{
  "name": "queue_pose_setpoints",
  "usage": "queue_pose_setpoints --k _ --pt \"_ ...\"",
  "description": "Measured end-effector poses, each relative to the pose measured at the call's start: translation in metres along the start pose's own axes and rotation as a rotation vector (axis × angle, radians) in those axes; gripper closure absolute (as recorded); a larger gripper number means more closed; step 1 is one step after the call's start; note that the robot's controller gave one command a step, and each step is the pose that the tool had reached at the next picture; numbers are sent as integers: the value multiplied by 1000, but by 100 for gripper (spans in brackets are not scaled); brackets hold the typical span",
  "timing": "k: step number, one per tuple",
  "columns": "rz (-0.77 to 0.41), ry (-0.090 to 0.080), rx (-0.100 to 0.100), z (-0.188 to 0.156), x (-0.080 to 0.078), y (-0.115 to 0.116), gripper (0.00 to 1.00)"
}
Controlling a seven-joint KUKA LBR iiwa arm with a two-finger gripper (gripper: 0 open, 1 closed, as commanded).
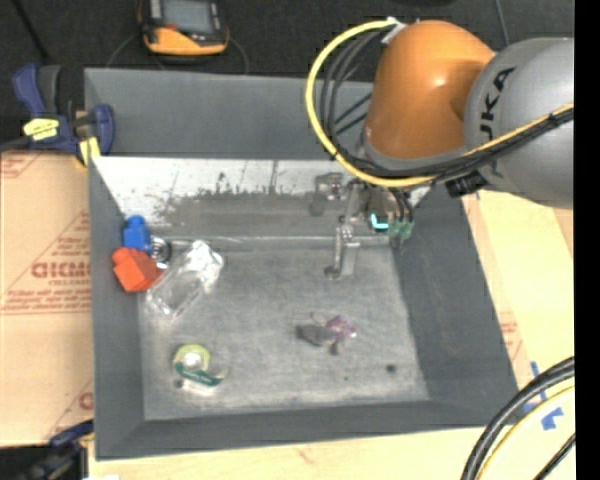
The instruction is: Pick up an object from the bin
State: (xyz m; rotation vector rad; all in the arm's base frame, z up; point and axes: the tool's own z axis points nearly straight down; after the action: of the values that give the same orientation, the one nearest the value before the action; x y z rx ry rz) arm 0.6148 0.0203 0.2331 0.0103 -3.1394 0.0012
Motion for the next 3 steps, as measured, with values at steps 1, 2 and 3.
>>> queue_pose_setpoints --k 1,2,3 --pt "-169 2 0 130 18 -34 0" --pt "-323 -3 1 163 56 -39 0" --pt "-322 -6 1 162 55 -39 100"
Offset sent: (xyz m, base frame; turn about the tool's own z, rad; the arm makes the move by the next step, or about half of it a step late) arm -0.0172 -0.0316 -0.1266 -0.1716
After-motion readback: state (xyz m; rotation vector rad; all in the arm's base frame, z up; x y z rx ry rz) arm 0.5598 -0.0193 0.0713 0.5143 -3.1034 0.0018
